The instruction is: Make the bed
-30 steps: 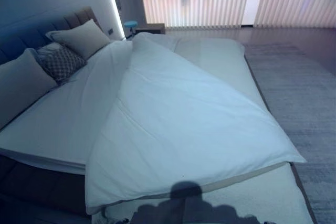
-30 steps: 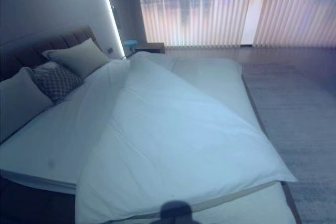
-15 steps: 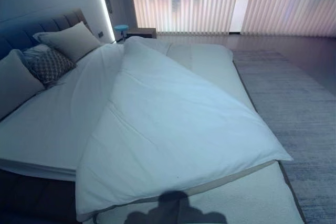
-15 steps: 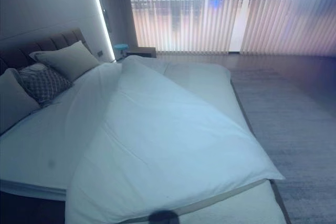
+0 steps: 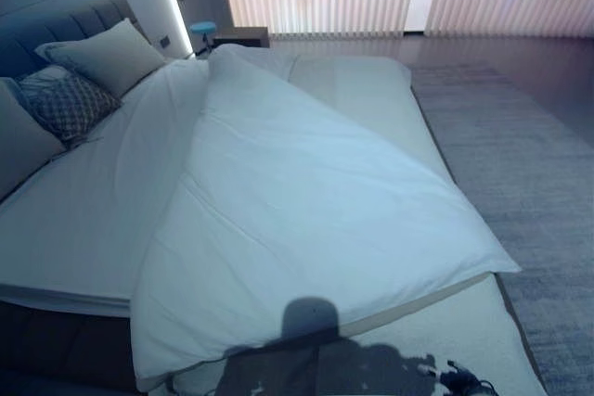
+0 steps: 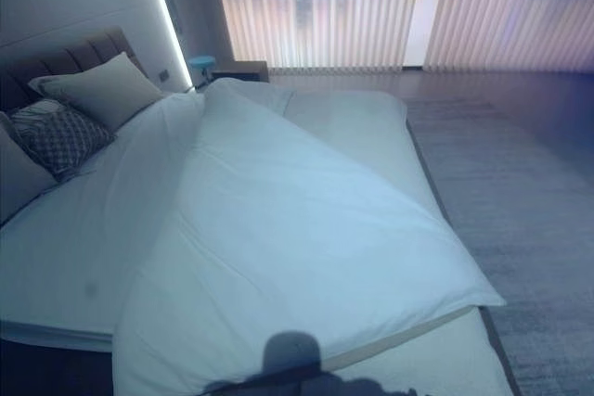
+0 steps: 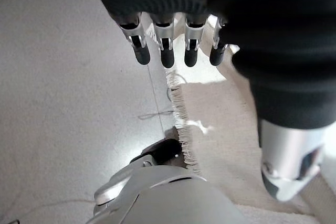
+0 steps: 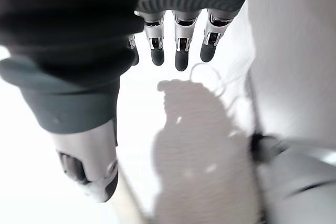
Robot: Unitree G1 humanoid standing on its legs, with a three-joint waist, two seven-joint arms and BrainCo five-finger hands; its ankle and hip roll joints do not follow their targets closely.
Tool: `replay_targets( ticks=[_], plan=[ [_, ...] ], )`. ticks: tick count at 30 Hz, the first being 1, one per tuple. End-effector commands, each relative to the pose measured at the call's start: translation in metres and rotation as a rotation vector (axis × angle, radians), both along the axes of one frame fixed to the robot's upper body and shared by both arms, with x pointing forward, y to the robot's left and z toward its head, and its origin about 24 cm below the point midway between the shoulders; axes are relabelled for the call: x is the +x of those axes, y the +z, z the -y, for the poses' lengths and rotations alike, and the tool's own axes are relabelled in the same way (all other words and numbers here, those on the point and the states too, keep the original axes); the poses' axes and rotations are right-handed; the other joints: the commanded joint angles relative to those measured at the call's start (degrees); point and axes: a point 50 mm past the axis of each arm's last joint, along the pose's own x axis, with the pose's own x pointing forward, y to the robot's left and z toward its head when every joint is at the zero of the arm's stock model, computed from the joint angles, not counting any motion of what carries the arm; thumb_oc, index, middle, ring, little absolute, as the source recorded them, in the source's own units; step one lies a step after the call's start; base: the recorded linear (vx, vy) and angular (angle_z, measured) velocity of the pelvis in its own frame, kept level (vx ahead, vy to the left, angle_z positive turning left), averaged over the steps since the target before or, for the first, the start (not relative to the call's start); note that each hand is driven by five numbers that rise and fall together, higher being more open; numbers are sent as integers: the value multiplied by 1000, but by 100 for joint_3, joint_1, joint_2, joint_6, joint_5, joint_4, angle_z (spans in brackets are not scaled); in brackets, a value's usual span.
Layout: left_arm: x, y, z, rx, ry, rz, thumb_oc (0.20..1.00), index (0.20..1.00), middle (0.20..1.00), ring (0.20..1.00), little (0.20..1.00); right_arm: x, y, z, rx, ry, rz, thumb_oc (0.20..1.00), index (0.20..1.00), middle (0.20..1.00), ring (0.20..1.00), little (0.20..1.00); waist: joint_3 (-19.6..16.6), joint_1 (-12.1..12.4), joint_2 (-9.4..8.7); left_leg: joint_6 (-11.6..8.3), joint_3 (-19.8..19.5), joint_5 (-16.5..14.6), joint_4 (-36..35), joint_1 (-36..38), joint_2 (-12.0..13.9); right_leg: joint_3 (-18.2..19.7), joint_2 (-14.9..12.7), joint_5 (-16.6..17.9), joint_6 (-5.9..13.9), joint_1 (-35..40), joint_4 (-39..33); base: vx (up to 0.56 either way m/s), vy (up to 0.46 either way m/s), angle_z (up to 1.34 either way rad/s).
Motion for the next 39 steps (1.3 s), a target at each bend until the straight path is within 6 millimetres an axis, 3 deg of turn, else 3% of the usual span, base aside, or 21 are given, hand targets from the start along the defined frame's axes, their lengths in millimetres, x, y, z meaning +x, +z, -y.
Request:
replay_targets(
  ticks=[1, 2, 6, 9, 12, 13, 15, 16, 19, 20, 21, 22, 24, 25, 26, 28, 32, 33, 34, 35, 39],
  plan=[
    [35, 10, -3, 27, 33, 106, 1000, 1000, 1000, 1000, 1000, 59, 29, -5, 68, -147, 252, 1000, 1000, 1000, 1000, 1000, 296, -84, -249, -105, -50, 1, -10, -348, -310, -64, -343, 346, 415, -73, 139, -117, 27, -4],
    [47, 13, 3, 18, 34, 147, 1000, 1000, 1000, 1000, 1000, 83, 45, -6, 121, -234, 360, 1000, 1000, 1000, 1000, 1000, 439, -62, -200, -111, -63, 69, -10, -531, -319, -87, -362, 400, 415, -270, 178, -70, 26, -3],
    [67, 19, 15, -6, 43, 210, 1000, 1000, 1000, 1000, 1000, 127, 79, -13, 288, -453, 568, 1000, 1000, 1000, 1000, 1000, 682, -10, -104, -129, -66, 175, -10, -872, -345, -120, -397, 484, 421, -620, 212, -41, 17, 2],
    [72, 21, 20, -18, 50, 223, 1000, 1000, 1000, 1000, 1000, 143, 93, -21, 362, -520, 634, 1000, 1000, 1000, 1000, 1000, 773, 24, -64, -136, -46, 202, -10, -1017, -352, -144, -422, 527, 434, -769, 210, 10, 12, 0],
    [81, 24, 26, -32, 59, 251, 1000, 1000, 1000, 1000, 1000, 176, 128, -20, 406, -585, 734, 1000, 1000, 1000, 1000, 1000, 965, 90, 43, -152, -9, 259, -10, -1337, -344, -113, -441, 598, 463, -1102, 199, 25, 22, -3],
    [81, 24, 26, -32, 59, 251, 1000, 1000, 1000, 1000, 1000, 176, 128, -20, 406, -585, 734, 1000, 1000, 1000, 1000, 1000, 962, 92, 43, -152, -8, 260, -10, -1342, -344, -112, -440, 598, 463, -1109, 201, 27, 4, -6],
    [86, 26, 32, -46, 44, 267, 1000, 1000, 1000, 1000, 1000, 195, 151, -16, 386, -592, 769, 1000, 1000, 1000, 1000, 1000, 1115, 143, 101, -146, -29, 292, -10, -1541, -347, -72, -442, 632, 472, -1340, 214, 0, 0, 0],
    [87, 26, 32, -47, 44, 270, 1000, 1000, 1000, 1000, 1000, 196, 152, -16, 387, -592, 771, 1000, 1000, 1000, 1000, 1000, 1114, 151, 103, -146, -24, 295, -10, -1558, -346, -66, -441, 633, 472, -1363, 223, 5, 2, -5],
    [93, 30, 39, -75, 44, 298, 1000, 1000, 1000, 1000, 1000, 214, 180, -5, 338, -587, 806, 1000, 1000, 1000, 1000, 1000, 1270, 228, 158, -150, -29, 351, -10, -1809, -345, -55, -443, 660, 459, -1612, 265, 1, -10, -12],
    [97, 31, 44, -102, 46, 318, 1000, 1000, 1000, 1000, 1000, 223, 198, 0, 306, -568, 833, 1000, 1000, 1000, 1000, 1000, 1371, 266, 178, -155, -51, 387, -10, -1939, -342, -62, -437, 692, 459, -1748, 260, -6, -5, -10],
    [97, 32, 45, -103, 46, 320, 1000, 1000, 1000, 1000, 1000, 223, 199, 0, 306, -568, 835, 1000, 1000, 1000, 1000, 1000, 1366, 270, 181, -155, -50, 390, -10, -1958, -340, -60, -436, 694, 458, -1770, 265, -21, -25, -7],
    [102, 35, 51, -129, 37, 345, 1000, 1000, 1000, 1000, 1000, 234, 224, 8, 259, -545, 878, 1000, 1000, 1000, 1000, 1000, 1457, 328, 183, -167, -99, 431, -10, -2168, -349, -51, -404, 771, 467, -1980, 246, 0, 0, 0],
    [103, 36, 54, -139, 26, 355, 1000, 1000, 1000, 1000, 1000, 236, 232, 14, 231, -537, 885, 1000, 1000, 1000, 1000, 1000, 1476, 351, 181, -169, -105, 443, -10, -2248, -358, -46, -393, 807, 465, -2057, 238, 0, -16, -2],
    [105, 38, 58, -152, 22, 371, 1000, 1000, 1000, 1000, 1000, 241, 253, 22, 178, -524, 914, 1000, 1000, 1000, 1000, 1000, 1538, 401, 174, -175, -132, 455, -10, -2399, -348, -45, -370, 830, 472, -2196, 225, -20, -27, -5],
    [106, 38, 58, -152, 22, 373, 1000, 1000, 1000, 1000, 1000, 242, 253, 22, 178, -523, 915, 1000, 1000, 1000, 1000, 1000, 1534, 401, 172, -173, -129, 485, -10, -2430, -350, -43, -372, 856, 466, -2226, 225, -4, -34, -2],
    [111, 43, 65, -171, 4, 410, 1000, 1000, 1000, 1000, 1000, 247, 284, 35, 90, -498, 959, 1000, 1000, 1000, 1000, 1000, 1638, 474, 196, -178, -183, 552, -10, -2679, -354, -44, -347, 925, 463, -2464, 221, -18, -12, 1],
    [121, 52, 72, -196, -16, 471, 1000, 1000, 1000, 1000, 1000, 249, 322, 49, -53, -448, 994, 1000, 1000, 1000, 1000, 1000, 1807, 525, 241, -211, -270, 619, -10, -2955, -379, -68, -342, 988, 469, -2723, 214, -12, -10, -2],
    [121, 52, 73, -197, -16, 471, 1000, 1000, 1000, 1000, 1000, 249, 322, 49, -53, -448, 994, 931, 931, 931, 931, 931, 1803, 523, 246, -211, -271, 621, -10, -2966, -378, -69, -342, 989, 469, -2734, 217, -30, -10, 7],
    [127, 58, 78, -221, -25, 509, 1000, 1000, 1000, 1000, 1000, 251, 339, 49, -63, -441, 1037, 442, 442, 442, 442, 442, 1857, 558, 270, -214, -289, 649, -10, -3084, -393, -77, -338, 1026, 478, -2819, 194, -22, -11, 7],
    [130, 61, 80, -234, -23, 528, 1000, 1000, 1000, 1000, 1000, 251, 345, 51, -74, -440, 1056, 200, 200, 200, 200, 200, 1872, 570, 276, -215, -305, 663, -10, -3137, -395, -82, -342, 1040, 478, -2860, 191, -22, -11, 8],
    [134, 69, 91, -313, -23, 566, 1000, 1000, 1000, 1000, 1000, 253, 362, 47, -50, -435, 1128, 200, 200, 200, 200, 200, 1895, 576, 292, -217, -341, 684, -10, -3225, -414, -94, -344, 1064, 484, -2930, 170, -3, 1, 7]
  ],
)
